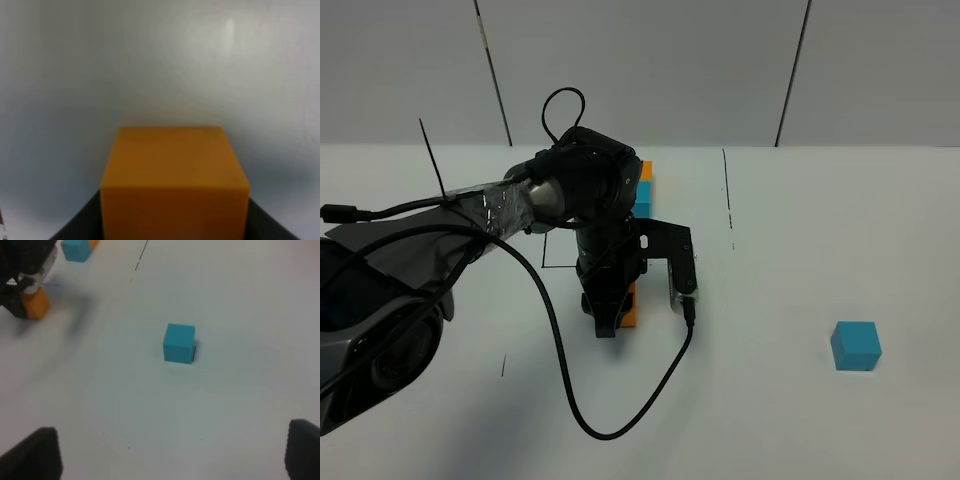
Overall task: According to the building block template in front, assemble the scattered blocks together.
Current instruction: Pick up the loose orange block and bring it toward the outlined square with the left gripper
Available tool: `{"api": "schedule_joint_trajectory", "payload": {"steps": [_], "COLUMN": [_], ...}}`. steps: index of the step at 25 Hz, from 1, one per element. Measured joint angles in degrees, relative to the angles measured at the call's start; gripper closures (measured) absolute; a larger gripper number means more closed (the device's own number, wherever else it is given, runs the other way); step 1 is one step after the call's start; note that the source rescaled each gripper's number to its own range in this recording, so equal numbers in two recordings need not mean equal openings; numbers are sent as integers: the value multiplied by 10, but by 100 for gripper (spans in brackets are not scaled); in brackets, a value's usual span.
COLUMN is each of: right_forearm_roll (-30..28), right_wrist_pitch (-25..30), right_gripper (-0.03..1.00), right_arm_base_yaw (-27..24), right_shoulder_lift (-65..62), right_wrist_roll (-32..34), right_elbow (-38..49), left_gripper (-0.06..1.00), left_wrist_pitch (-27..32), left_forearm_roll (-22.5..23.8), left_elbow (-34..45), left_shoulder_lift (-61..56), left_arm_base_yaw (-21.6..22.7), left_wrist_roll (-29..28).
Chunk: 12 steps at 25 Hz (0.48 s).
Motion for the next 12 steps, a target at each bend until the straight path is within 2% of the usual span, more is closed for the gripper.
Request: {"api": "schedule_joint_trajectory", "payload": {"steps": [12], "right_forearm_roll": [0], "right_wrist_pitch": [0], "right_gripper": [19], "right_arm_base_yaw": [0], "right_shoulder_lift": [0], "right_wrist_roll": [0], "right_elbow": [0], "left_gripper": [94], "left_wrist_pitch": [-3], "left_forearm_roll": [-4], "left_elbow": [-21], "left_shoulder_lift": [13], "left_arm_base_yaw": [-11], "left_wrist_roll": [-4]}}
